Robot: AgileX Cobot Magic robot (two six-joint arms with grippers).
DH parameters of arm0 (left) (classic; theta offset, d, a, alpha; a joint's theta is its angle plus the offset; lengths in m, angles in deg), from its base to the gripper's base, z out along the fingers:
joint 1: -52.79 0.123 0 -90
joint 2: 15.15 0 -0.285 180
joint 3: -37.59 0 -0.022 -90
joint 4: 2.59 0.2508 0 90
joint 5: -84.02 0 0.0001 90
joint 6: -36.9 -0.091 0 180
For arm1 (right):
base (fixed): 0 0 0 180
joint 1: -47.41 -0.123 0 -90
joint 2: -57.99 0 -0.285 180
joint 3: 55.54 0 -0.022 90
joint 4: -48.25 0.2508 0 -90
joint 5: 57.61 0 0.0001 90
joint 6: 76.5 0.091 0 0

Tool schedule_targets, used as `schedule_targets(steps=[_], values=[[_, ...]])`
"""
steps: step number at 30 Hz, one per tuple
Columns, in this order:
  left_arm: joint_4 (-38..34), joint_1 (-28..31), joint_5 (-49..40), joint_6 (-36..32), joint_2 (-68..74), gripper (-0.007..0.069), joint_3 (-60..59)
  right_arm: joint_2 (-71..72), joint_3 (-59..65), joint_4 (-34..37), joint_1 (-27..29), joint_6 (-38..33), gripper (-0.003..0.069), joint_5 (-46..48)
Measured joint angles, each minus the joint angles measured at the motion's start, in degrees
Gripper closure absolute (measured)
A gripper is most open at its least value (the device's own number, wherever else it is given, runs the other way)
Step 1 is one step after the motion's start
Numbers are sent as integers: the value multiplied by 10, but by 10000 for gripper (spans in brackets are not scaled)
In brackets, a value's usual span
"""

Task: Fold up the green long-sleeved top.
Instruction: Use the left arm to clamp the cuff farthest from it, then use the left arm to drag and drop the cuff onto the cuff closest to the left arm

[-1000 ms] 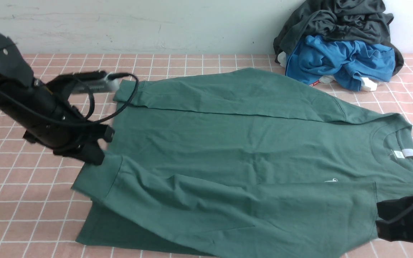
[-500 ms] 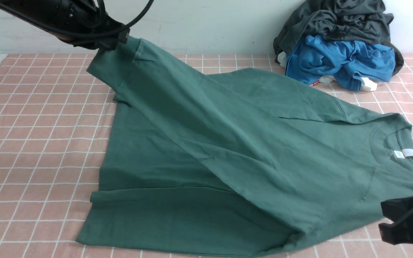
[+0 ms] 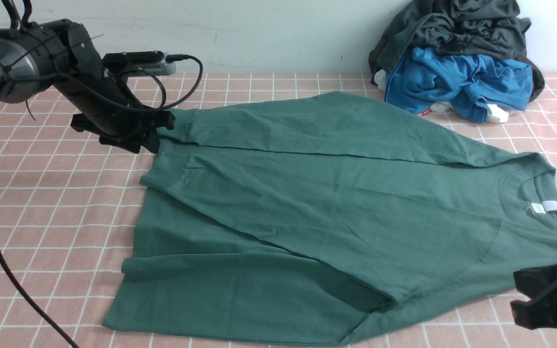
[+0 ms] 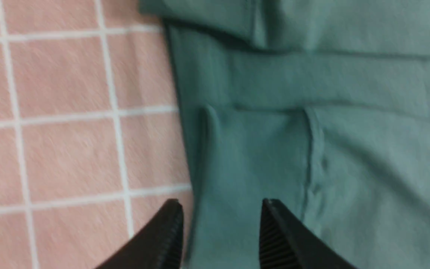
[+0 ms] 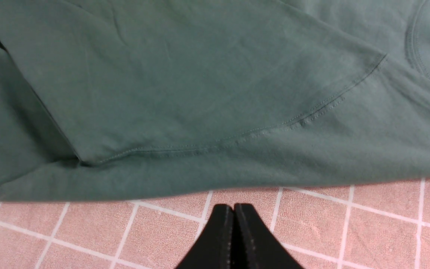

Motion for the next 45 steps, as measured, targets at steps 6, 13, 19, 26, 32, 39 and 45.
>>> schedule_targets(steps=[6,13,19,26,32,39,45], values=[[0,4,34,3,80,273,113,-11,0,62,0,-13,669,0],[-1,4,91,9,165,279,183,-37,0,77,0,-26,626,-2],[-26,4,92,-18,180,473,192,-39,0,77,0,-38,617,-20],[-61,4,57,-74,169,617,227,-39,0,61,0,-41,617,-26],[-76,4,-62,-73,123,619,266,-39,0,42,0,-41,617,-27],[-46,-9,-212,-57,-11,619,237,-30,0,40,0,-43,615,-29],[-4,-36,-212,-38,-121,619,38,9,0,40,0,-43,613,-29]])
